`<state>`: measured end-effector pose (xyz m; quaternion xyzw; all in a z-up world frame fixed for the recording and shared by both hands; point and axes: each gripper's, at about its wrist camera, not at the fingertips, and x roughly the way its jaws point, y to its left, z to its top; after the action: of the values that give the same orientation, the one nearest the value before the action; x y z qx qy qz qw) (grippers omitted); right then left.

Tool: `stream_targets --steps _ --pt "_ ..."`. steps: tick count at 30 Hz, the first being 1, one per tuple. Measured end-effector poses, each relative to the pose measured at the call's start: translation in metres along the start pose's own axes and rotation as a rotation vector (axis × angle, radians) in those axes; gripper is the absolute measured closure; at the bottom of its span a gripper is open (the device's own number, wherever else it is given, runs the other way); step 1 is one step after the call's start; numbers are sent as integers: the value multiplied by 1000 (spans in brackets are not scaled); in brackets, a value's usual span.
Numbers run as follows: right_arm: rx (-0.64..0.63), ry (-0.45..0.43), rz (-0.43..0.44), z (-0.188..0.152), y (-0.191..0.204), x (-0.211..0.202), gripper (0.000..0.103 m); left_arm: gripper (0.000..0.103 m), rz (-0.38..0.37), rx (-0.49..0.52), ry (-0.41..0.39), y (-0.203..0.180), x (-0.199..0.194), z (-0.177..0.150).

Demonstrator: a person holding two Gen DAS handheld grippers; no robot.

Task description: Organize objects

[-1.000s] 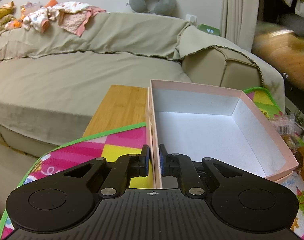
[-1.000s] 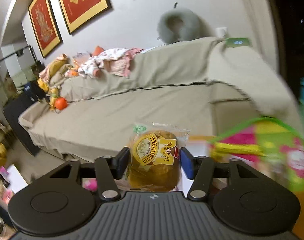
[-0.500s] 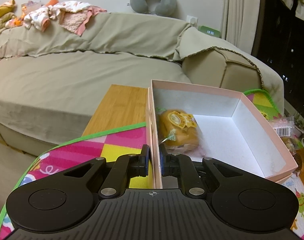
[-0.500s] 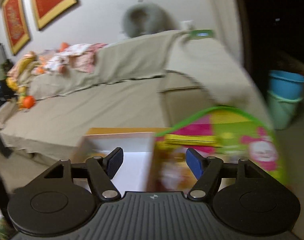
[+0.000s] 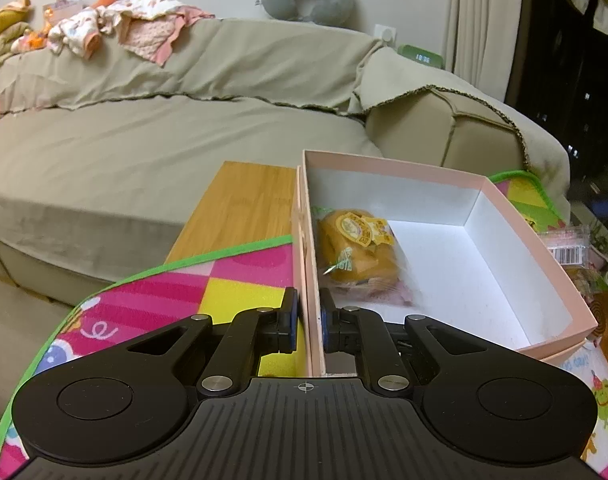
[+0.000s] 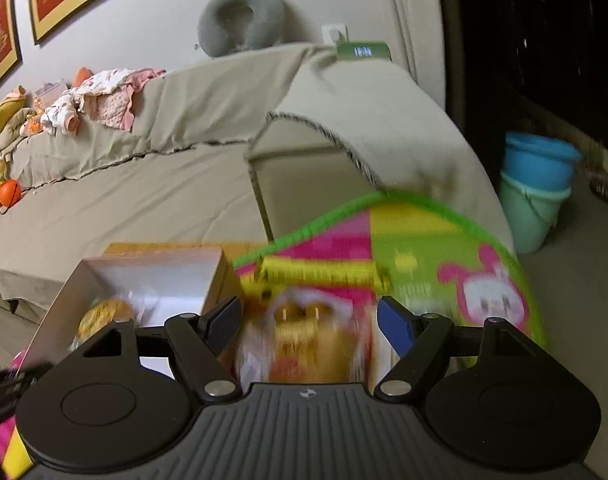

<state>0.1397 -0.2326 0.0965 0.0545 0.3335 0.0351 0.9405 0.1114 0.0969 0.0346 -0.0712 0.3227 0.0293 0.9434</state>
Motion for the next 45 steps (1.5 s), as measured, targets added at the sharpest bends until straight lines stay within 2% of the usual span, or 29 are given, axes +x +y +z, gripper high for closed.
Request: stream_targets --steps 3,5,7,10,12,13,15,17,19,23,27,30,33,36,39,40,41,42,44,45 --pt "-21 36 -4 27 1 32 27 91 -1 1 -1 0 0 0" --pt "-24 100 -8 42 1 63 27 91 -1 2 0 -1 0 0" --pt "-25 152 -59 50 2 95 27 91 -1 8 4 -1 0 0" --pt "61 245 -82 57 -10 138 28 91 3 17 7 -2 0 0" --pt "125 312 -73 58 -26 155 39 91 4 17 7 -2 0 0" --pt "126 327 -72 58 -31 156 48 91 2 15 7 -2 0 0" --pt "87 337 -48 55 -38 148 56 91 -1 11 6 -1 0 -1" --pt "79 349 -22 45 -47 132 72 91 0 7 2 -1 -1 -2" --pt "82 374 2 30 -55 116 79 91 -4 0 -1 0 -1 -3" --pt "28 382 32 -6 -56 79 79 91 -7 -13 0 2 -1 -2" --pt "71 436 144 -39 -57 45 78 91 -7 -13 1 3 -1 -2" --pt "-12 448 166 -53 -39 27 78 91 -12 -16 4 4 -1 -1" --pt "-66 377 136 -38 -33 19 76 91 -11 -15 4 4 -1 -2" --pt "-78 283 90 -9 -35 30 69 91 -7 -7 5 4 -1 -1" --pt "-130 213 30 18 -28 60 61 91 -6 0 6 4 -1 -1" --pt "-160 200 16 25 -23 72 52 91 -5 3 6 3 0 -1" --pt "-182 175 3 31 -20 84 51 90 -1 8 6 3 0 -1" --pt "-183 141 5 39 -17 92 49 90 1 13 4 2 -1 -1" --pt "-169 121 21 57 -15 109 38 90 -2 17 5 2 0 -1" --pt "-156 118 19 63 -16 115 37 90 -3 19 7 2 0 -1"
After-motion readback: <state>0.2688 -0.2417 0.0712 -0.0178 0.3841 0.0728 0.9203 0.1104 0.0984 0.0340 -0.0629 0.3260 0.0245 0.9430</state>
